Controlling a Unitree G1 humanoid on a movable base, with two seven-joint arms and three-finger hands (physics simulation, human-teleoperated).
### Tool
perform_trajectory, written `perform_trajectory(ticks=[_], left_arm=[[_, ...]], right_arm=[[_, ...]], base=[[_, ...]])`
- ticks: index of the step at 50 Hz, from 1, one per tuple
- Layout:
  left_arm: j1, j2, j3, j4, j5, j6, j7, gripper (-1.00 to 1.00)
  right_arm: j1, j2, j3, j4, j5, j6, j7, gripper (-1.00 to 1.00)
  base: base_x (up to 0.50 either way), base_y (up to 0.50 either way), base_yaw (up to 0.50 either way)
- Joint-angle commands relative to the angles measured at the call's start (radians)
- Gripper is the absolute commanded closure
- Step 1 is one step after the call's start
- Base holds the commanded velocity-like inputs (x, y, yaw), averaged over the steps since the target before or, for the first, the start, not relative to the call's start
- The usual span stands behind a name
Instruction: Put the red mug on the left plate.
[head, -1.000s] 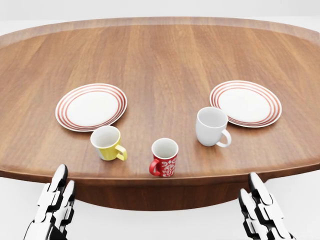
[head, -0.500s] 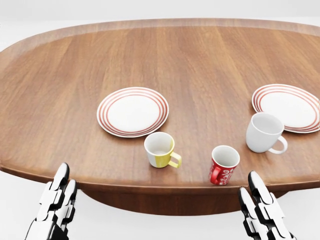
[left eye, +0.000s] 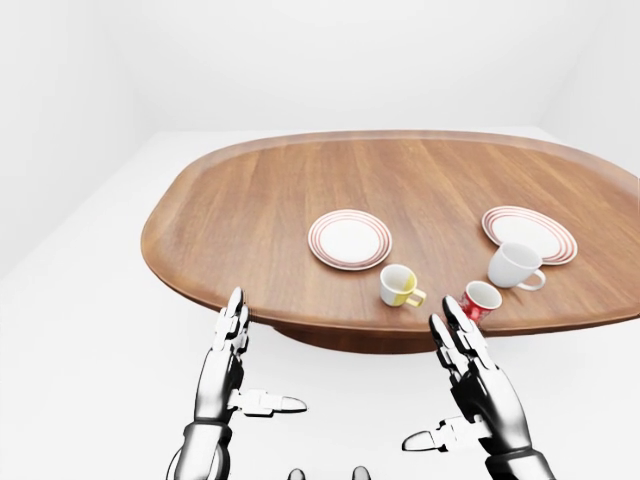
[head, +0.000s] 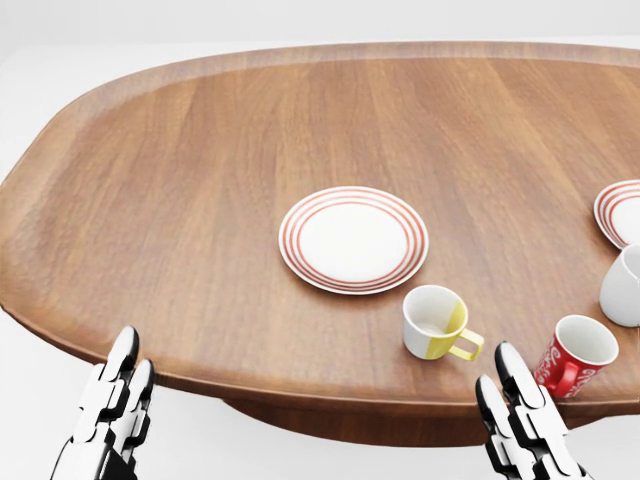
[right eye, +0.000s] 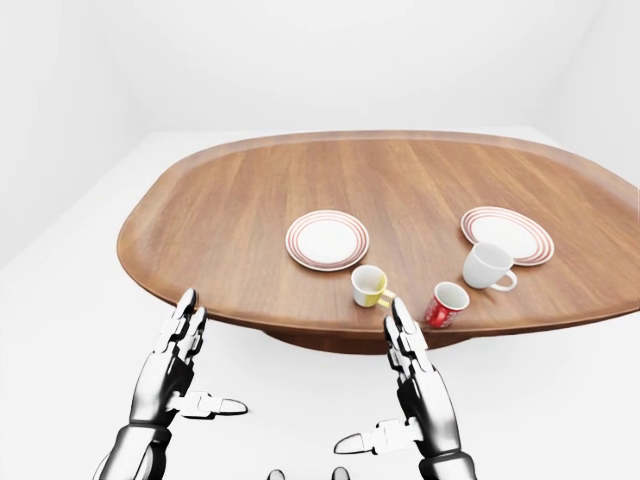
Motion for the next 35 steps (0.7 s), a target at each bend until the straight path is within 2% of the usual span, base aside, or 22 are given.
perform_trajectory(ticks=[1, 16, 25, 35], left_arm=[[0.0, 0.0, 0.0, 0.002, -0.001, 0.0, 0.0, -1.0], [0.001, 0.0, -0.001, 0.0, 0.0, 0.0, -0.001, -1.0], [0.001, 0.0, 0.003, -0.002, -0.002, 0.0, -0.005, -1.0], [0.002, -0.001, 0.004, 0.003, -0.002, 0.0, -0.007, -1.0]], right_arm=[[0.006, -0.001, 0.002, 0.004, 0.002, 0.0, 0.001, -1.0], [0.026, -0.004, 0.01, -0.009, 0.006, 0.0, 0.002, -1.0], [0.003, 0.011, -0.029, 0.009, 0.018, 0.0, 0.006, -1.0], [0.031, 0.054, -0.092, -0.02, 0.091, 0.0, 0.082, -1.0]], base=[[0.14, 0.5, 0.0], [0.15, 0.5, 0.0], [0.0, 0.49, 0.0], [0.0, 0.03, 0.0]])
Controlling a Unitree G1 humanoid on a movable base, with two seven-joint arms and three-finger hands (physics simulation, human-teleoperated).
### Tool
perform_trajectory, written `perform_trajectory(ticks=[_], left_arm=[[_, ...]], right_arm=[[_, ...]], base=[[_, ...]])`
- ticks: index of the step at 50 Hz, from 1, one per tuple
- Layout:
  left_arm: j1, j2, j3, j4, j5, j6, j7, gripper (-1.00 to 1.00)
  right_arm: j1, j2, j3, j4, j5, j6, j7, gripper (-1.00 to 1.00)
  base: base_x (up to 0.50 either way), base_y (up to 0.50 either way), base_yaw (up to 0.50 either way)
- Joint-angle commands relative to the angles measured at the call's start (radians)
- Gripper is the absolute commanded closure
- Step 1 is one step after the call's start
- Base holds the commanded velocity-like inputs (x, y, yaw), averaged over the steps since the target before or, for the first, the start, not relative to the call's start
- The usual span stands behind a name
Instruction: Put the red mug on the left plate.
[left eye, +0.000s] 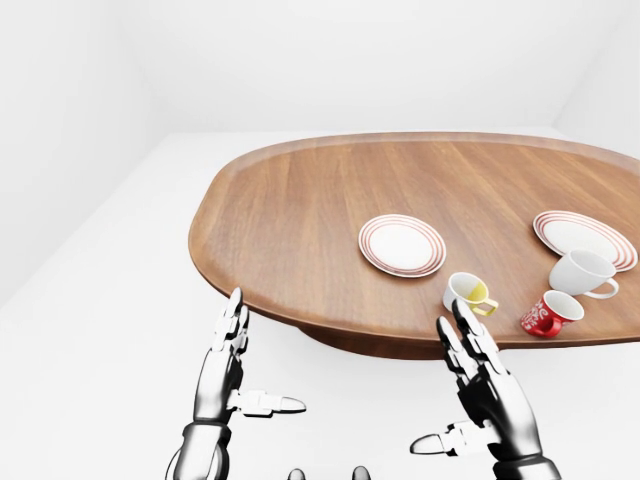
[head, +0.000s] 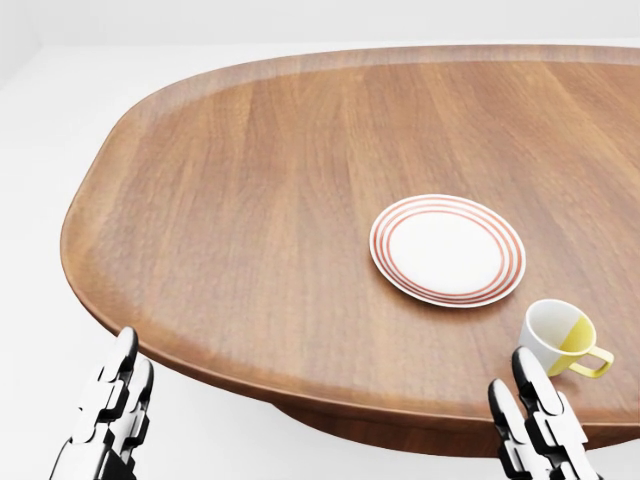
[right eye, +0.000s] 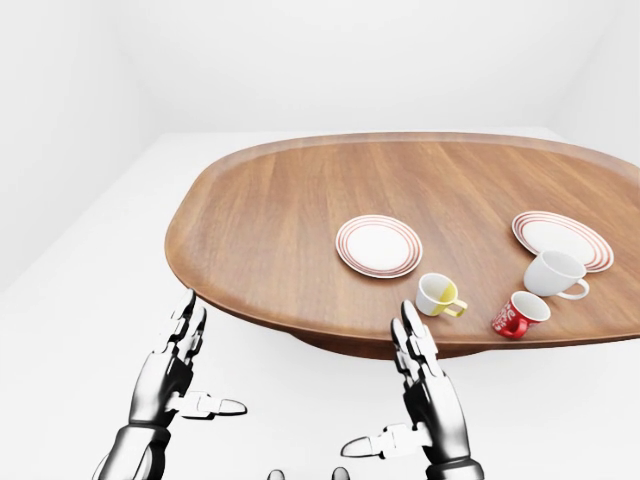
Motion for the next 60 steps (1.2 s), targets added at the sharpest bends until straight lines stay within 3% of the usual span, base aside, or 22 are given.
perform_trajectory(ticks=[1, 9, 37, 47, 60], left_arm=[[0.001, -0.002, 0.0, 0.003, 0.0, 0.0, -0.003, -1.0], [-0.002, -0.003, 0.001, 0.0, 0.0, 0.0, -0.004, -1.0], [-0.005, 0.0, -0.006, 0.001, 0.003, 0.0, 0.002, -1.0], [-0.007, 0.0, -0.004, 0.003, 0.001, 0.0, 0.001, -1.0], [-0.006, -0.001, -0.004, 0.003, 0.002, 0.0, 0.001, -1.0]], right_arm=[[0.018, 0.039, -0.058, -0.02, 0.053, 0.0, 0.062, -1.0], [0.003, 0.06, -0.054, -0.022, 0.049, 0.0, 0.128, -1.0], [-0.073, 0.026, -0.042, 0.03, 0.005, 0.0, 0.054, -1.0], [-0.062, 0.014, -0.043, 0.033, 0.077, 0.0, 0.106, -1.0], [-0.055, 0.021, -0.04, 0.033, 0.068, 0.0, 0.116, -1.0]], base=[[0.0, 0.0, 0.0], [0.11, -0.08, 0.0], [0.49, -0.09, 0.0], [0.5, -0.07, 0.0], [0.48, -0.33, 0.0]])
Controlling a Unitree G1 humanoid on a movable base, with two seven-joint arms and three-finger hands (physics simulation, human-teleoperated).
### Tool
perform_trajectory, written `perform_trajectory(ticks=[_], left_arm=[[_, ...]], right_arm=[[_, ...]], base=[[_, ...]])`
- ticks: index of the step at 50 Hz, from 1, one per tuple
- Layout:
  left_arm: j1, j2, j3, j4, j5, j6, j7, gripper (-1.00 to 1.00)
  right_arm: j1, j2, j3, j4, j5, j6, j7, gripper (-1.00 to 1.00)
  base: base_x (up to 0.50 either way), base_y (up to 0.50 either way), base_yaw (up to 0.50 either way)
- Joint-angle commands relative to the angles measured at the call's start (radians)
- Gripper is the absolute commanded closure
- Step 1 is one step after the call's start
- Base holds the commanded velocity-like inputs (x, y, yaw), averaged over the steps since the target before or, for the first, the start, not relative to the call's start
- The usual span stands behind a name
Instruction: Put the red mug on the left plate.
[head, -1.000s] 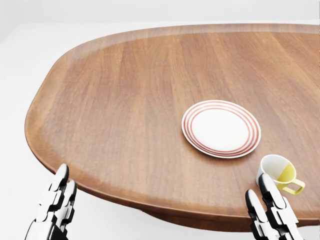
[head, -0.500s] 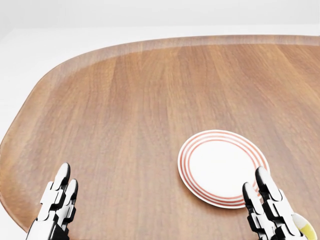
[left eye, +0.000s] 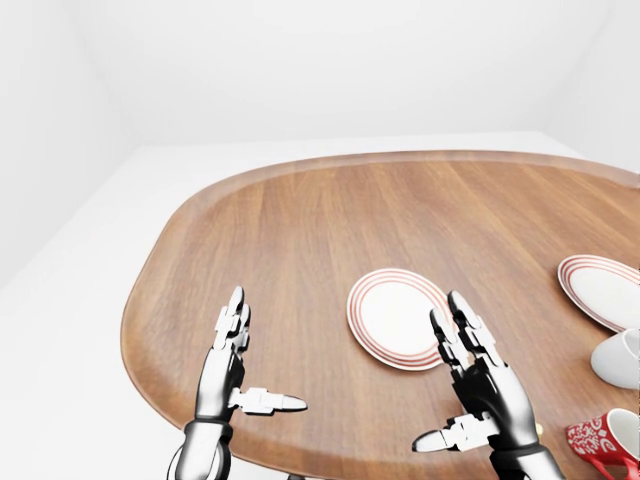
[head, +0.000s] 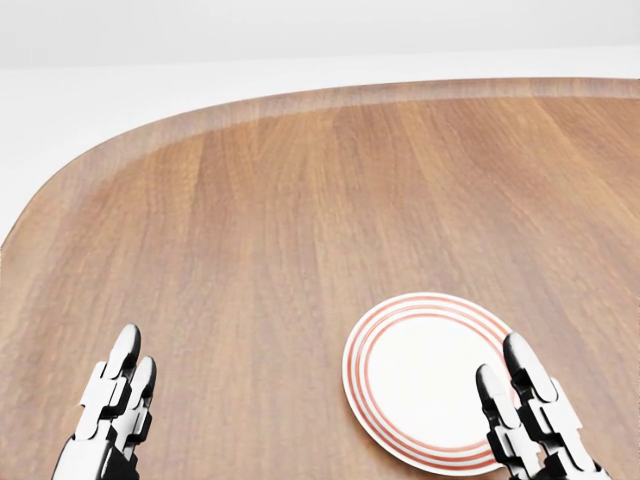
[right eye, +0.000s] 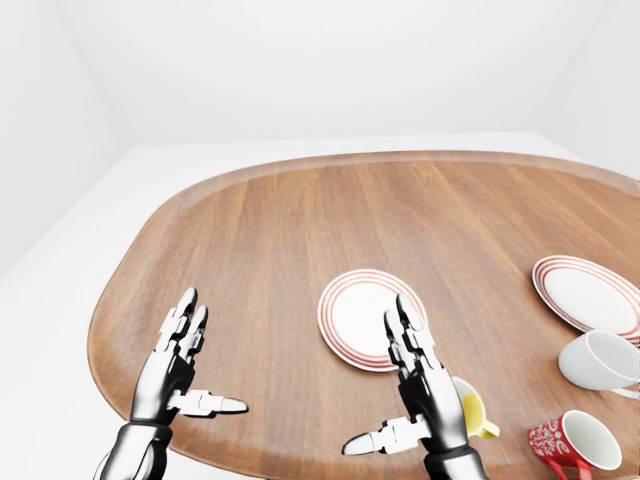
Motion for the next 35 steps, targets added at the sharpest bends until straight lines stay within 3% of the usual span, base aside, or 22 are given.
perform_trajectory(ticks=[1, 28, 35], left_arm=[[0.003, 0.001, 0.001, 0.0, -0.001, 0.0, -0.001, -1.0], [0.005, 0.0, 0.003, -0.001, -0.002, 0.0, -0.004, -1.0], [0.005, 0.0, 0.002, -0.002, -0.002, 0.0, -0.005, -1.0]], right_arm=[[0.009, 0.0, 0.005, 0.001, 0.006, 0.0, 0.013, -1.0], [0.017, 0.006, 0.003, -0.003, -0.029, 0.0, -0.021, -1.0], [0.003, -0.003, 0.016, 0.004, -0.028, 0.0, -0.019, -1.0]], base=[[0.47, -0.36, 0.0], [0.43, -0.39, 0.0], [0.04, -0.08, 0.0]])
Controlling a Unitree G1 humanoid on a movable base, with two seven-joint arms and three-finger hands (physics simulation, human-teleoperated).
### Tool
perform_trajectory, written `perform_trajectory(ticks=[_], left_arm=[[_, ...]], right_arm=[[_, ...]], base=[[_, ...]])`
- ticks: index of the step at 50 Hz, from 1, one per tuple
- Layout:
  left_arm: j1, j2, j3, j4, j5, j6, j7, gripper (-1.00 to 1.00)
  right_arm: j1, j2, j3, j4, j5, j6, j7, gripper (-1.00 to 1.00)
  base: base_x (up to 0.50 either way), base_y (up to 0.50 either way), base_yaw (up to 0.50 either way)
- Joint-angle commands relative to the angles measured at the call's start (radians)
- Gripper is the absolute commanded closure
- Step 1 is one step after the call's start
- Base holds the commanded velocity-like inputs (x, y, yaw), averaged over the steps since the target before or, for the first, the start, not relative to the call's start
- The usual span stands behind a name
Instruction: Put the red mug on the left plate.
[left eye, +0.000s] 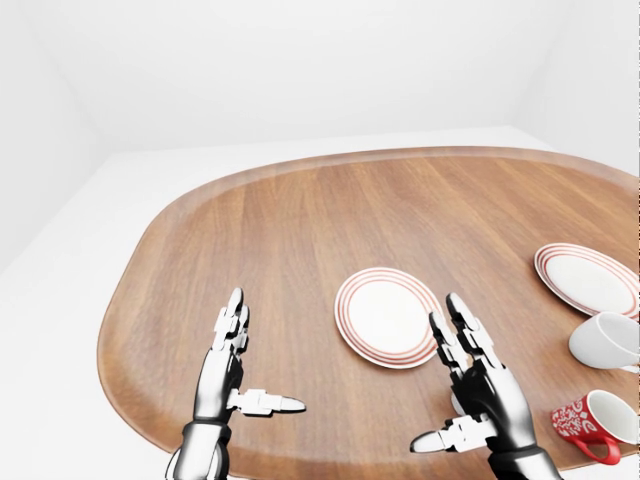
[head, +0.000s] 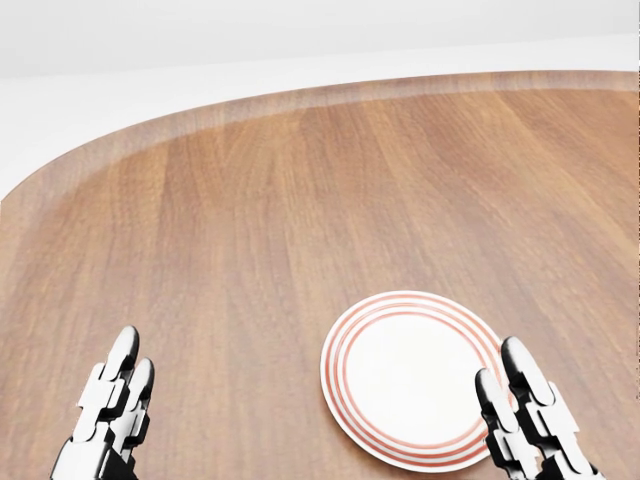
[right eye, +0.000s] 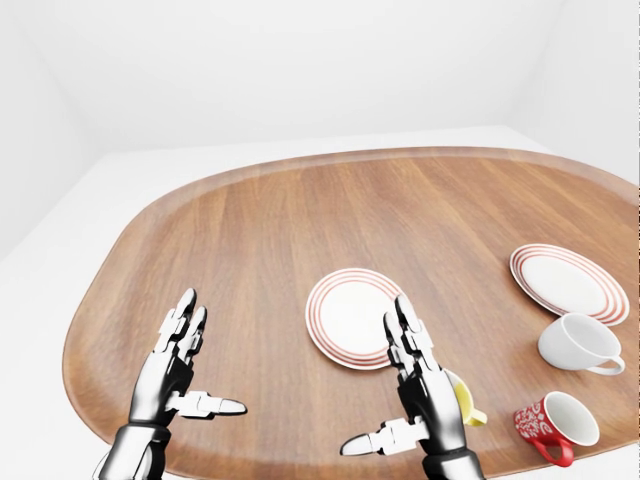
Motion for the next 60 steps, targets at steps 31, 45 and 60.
perform_trajectory(ticks=[31, 45, 60], left_arm=[[-0.005, 0.001, -0.004, 0.002, 0.003, 0.0, 0.004, -1.0], [-0.005, 0.001, -0.003, 0.001, 0.002, 0.0, 0.004, -1.0], [-0.001, 0.006, -0.022, -0.012, 0.022, 0.0, 0.021, -1.0]], right_arm=[[0.003, -0.016, 0.044, -0.007, -0.052, 0.0, -0.041, -1.0], [-0.23, -0.027, -0.012, 0.278, -0.495, 0.0, -0.465, -1.0], [-0.441, -0.246, -0.259, -0.321, -1.228, 0.175, 0.025, -1.0]], base=[[0.09, -0.13, 0.0], [0.21, -0.04, 0.0], [0.0, 0.0, 0.0]])
